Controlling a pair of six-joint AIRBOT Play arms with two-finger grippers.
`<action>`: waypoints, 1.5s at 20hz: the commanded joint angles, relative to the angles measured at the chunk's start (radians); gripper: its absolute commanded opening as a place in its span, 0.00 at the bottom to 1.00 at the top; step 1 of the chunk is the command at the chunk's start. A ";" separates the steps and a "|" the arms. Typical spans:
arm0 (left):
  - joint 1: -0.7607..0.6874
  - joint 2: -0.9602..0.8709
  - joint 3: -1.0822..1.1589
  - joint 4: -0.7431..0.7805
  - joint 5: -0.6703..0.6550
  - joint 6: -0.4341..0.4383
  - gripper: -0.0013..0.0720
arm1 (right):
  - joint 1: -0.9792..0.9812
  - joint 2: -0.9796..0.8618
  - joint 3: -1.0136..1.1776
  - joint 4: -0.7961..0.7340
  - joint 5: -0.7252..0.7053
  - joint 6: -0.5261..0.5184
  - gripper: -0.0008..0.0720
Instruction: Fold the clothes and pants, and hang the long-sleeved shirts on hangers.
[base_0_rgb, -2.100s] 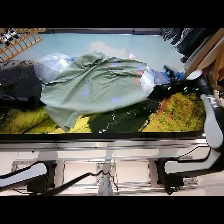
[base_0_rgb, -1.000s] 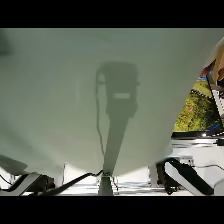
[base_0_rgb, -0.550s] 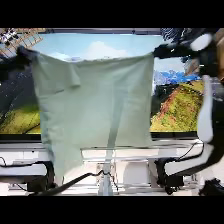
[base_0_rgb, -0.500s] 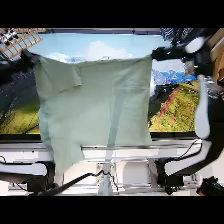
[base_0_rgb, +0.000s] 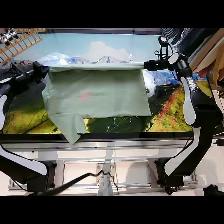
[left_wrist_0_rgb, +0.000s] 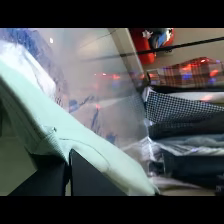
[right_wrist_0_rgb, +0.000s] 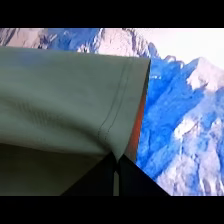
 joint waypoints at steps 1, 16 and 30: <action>0.085 -0.008 0.000 0.220 -0.163 -0.167 0.02 | -0.026 -0.007 0.035 -0.027 0.278 0.028 0.03; 0.174 0.041 0.000 0.567 -0.349 -0.282 0.47 | -0.038 -0.035 0.034 -0.039 0.621 0.080 0.56; 0.151 0.485 -0.657 0.920 -0.307 -0.225 0.73 | -0.322 0.204 -0.615 0.148 0.660 -0.108 0.56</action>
